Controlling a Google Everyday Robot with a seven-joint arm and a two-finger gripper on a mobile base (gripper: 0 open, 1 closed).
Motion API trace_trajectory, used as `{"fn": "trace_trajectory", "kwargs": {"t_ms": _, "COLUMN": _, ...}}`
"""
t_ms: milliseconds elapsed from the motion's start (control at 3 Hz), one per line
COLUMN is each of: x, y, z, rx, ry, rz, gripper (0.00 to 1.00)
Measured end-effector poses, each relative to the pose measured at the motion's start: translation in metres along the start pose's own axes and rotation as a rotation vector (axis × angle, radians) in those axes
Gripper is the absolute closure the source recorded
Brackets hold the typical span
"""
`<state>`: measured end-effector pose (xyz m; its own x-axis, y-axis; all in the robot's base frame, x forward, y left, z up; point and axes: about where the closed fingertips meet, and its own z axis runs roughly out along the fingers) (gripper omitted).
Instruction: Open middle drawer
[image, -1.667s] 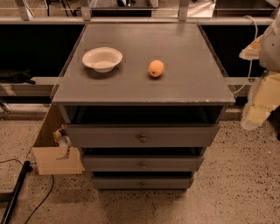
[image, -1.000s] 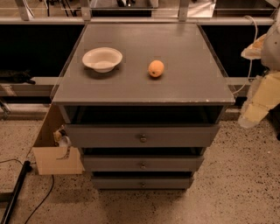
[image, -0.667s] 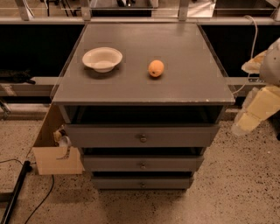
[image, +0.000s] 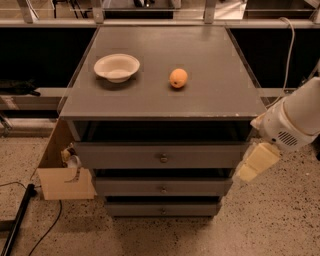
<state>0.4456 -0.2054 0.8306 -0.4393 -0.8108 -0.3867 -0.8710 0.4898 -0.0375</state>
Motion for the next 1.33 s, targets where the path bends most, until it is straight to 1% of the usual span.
{"fn": "trace_trajectory", "kwargs": {"t_ms": 333, "x": 0.005, "y": 0.009, "z": 0.059, "rx": -0.052, "ry": 0.071, "rz": -0.032, "gripper": 0.0}}
{"fn": "trace_trajectory", "kwargs": {"t_ms": 667, "x": 0.004, "y": 0.01, "z": 0.058, "rx": -0.053, "ry": 0.069, "rz": -0.034, "gripper": 0.0}}
{"fn": "trace_trajectory", "kwargs": {"t_ms": 1000, "x": 0.006, "y": 0.02, "z": 0.085, "rx": -0.103, "ry": 0.055, "rz": -0.036, "gripper": 0.0}}
{"fn": "trace_trajectory", "kwargs": {"t_ms": 1333, "x": 0.027, "y": 0.028, "z": 0.133, "rx": -0.166, "ry": 0.018, "rz": 0.0, "gripper": 0.0}}
